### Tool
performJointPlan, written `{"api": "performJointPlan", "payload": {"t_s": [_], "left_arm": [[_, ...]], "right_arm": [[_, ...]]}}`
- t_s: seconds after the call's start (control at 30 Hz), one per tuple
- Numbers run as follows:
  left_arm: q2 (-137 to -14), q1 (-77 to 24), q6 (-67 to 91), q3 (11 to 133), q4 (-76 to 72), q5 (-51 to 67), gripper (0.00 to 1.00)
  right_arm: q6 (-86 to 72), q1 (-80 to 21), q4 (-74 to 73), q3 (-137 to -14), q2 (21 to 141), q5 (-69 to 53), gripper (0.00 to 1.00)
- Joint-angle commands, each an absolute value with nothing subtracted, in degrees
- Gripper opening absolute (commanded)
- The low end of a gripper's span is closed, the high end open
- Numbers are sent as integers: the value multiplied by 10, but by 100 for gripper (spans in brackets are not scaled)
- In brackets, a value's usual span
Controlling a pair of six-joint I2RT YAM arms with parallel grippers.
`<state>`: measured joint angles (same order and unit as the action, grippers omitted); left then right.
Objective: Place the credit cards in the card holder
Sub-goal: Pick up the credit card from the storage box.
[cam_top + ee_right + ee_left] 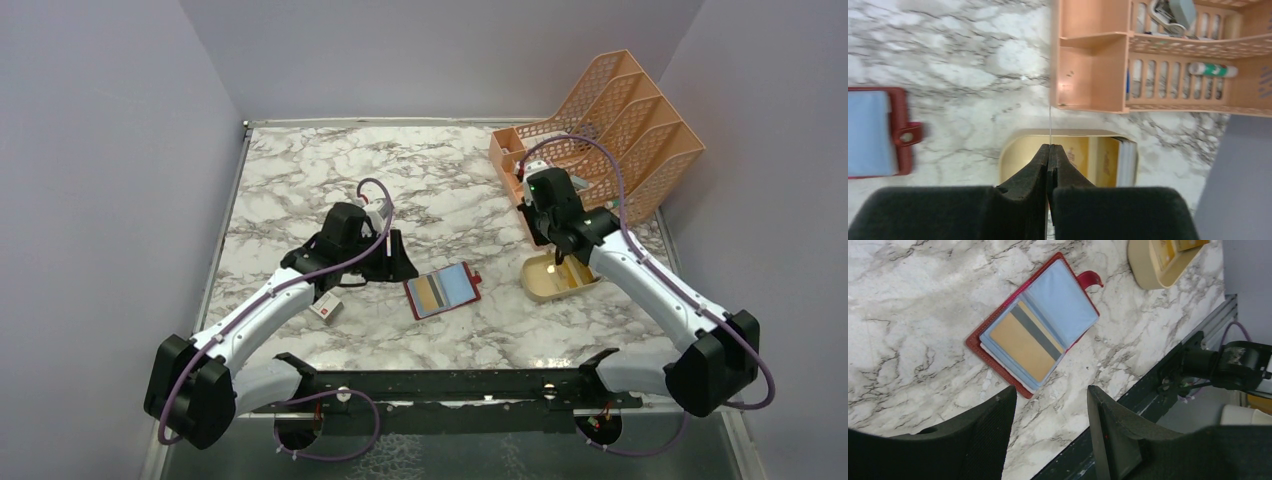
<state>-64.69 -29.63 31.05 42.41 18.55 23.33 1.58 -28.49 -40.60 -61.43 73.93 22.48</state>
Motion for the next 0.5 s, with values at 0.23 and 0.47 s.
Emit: {"api": "performJointPlan", "payload": {"t_s": [0.23,0.47], "left_arm": [[-632,-294,487,390,-21,386,56],[-652,-293,559,388,-135,419,56]], "right_arm": [[-110,-283,-253,-568,635,-92,1],[-276,-284,-123,-527,619,-248,1]]}}
